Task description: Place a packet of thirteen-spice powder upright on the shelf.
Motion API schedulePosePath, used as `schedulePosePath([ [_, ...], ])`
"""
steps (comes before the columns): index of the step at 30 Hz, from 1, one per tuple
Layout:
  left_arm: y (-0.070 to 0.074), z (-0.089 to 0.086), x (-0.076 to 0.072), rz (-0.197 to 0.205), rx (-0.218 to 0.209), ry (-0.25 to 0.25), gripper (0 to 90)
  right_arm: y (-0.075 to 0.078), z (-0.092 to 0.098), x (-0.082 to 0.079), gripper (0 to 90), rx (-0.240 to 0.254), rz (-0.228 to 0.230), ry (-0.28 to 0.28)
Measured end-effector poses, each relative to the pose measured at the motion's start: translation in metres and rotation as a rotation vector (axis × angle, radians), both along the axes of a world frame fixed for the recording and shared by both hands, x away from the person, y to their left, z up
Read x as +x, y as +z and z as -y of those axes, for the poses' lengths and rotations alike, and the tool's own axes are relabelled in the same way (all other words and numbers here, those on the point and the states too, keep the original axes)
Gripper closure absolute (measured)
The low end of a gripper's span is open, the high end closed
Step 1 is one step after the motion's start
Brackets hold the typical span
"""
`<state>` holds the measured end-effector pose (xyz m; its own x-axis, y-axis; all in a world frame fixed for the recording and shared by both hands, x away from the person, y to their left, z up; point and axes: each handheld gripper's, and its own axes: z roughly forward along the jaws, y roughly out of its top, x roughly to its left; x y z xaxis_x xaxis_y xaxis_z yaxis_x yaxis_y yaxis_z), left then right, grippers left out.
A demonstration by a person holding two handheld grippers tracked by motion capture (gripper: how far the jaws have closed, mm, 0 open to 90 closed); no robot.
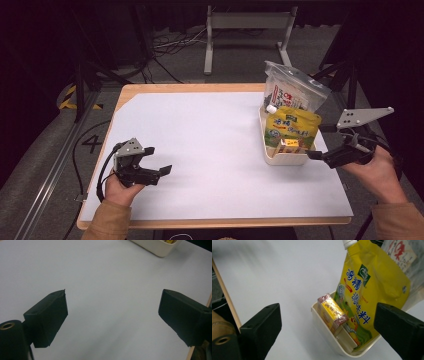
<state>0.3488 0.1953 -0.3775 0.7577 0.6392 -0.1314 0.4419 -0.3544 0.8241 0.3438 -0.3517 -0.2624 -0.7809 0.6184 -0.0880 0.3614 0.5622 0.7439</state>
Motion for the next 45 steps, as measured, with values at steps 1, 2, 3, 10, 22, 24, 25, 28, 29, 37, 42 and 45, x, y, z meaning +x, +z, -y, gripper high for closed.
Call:
schedulePosePath([
  [1,0.0,-0.001,-0.001,-0.001,-0.012,-0.005,9.1,-0.001,0.001,-0.001,4.9,0.011,0.006,-0.009],
  [2,0.0,-0.001,-0.001,-0.001,-0.012,-0.005,9.1,-0.001,0.001,-0.001,4.9,0.011,0.006,-0.009],
  [3,0.001,-0.003,-0.002,0.008,-0.02,-0.013,9.1,-0.005,0.002,-0.004,2.8,0.026,0.029,-0.033],
  [10,0.0,-0.008,-0.004,0.013,-0.032,-0.018,9.0,-0.018,0.003,-0.01,0.0,0.036,0.062,-0.071],
  [22,-0.003,-0.014,-0.009,0.03,-0.047,-0.002,9.1,-0.054,0.009,-0.013,0.0,0.101,0.111,-0.098],
  [24,-0.003,-0.015,-0.01,0.043,-0.04,0.009,9.2,-0.06,0.01,-0.014,0.0,0.099,0.116,-0.108],
  [25,-0.003,-0.016,-0.01,0.053,-0.043,0.012,9.2,-0.063,0.01,-0.014,0.0,0.101,0.118,-0.11],
  [28,-0.004,-0.018,-0.01,0.056,-0.054,0.015,9.3,-0.075,0.012,-0.016,0.0,0.121,0.126,-0.121],
  [29,-0.005,-0.018,-0.01,0.059,-0.05,0.016,9.2,-0.079,0.013,-0.016,0.0,0.129,0.129,-0.122],
  [37,-0.012,-0.019,-0.007,0.047,-0.053,0.02,9.2,-0.106,0.016,-0.015,0.0,0.125,0.143,-0.201],
  [42,-0.015,-0.018,-0.005,0.052,-0.045,0.018,9.2,-0.118,0.02,-0.014,0.0,0.114,0.149,-0.246],
  [45,-0.018,-0.02,-0.005,0.049,-0.057,0.029,9.2,-0.127,0.022,-0.011,0.0,0.125,0.118,-0.249],
])
